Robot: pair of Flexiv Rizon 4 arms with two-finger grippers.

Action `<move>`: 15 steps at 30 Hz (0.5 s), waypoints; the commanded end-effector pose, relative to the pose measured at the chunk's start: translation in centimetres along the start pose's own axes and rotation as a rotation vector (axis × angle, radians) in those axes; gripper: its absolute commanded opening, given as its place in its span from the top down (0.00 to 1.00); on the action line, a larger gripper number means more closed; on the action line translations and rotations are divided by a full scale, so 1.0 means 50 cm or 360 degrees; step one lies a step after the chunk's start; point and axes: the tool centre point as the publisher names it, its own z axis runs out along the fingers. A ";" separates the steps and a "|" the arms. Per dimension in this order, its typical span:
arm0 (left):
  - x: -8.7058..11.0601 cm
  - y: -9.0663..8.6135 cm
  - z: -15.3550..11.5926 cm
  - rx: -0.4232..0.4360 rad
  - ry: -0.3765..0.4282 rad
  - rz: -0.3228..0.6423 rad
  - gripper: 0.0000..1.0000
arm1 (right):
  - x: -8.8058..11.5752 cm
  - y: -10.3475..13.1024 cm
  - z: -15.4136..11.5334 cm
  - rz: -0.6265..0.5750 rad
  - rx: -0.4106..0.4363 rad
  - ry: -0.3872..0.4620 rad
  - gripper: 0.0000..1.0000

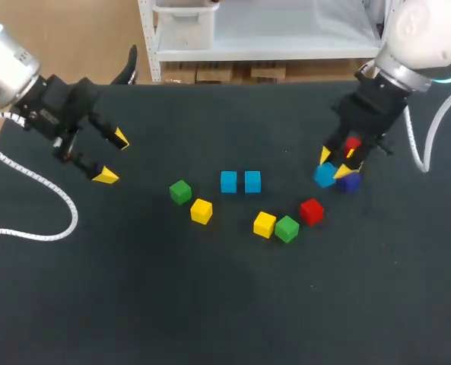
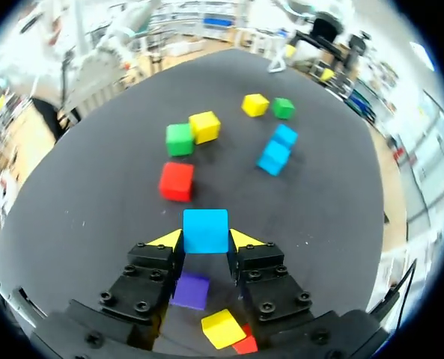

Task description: Place the blue cubes, place green cubes on the blue cubes, place the yellow cubes on the green cubes, then place the red cubes on the yellow cubes, and place purple cube on the red cubes.

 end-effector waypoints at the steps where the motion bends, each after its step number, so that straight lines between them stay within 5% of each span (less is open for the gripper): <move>1: 0.003 -0.001 0.000 -0.0003 -0.0005 0.0006 0.00 | -0.027 0.007 0.017 0.0365 0.0306 0.0082 1.00; 8: 0.003 -0.001 0.000 -0.0003 -0.0005 0.0006 0.00 | -0.046 -0.015 0.042 0.0647 0.0373 0.0304 1.00; 15: 0.003 -0.001 0.000 -0.0003 -0.0005 0.0006 0.00 | -0.062 -0.026 0.047 0.0786 0.0484 0.0346 1.00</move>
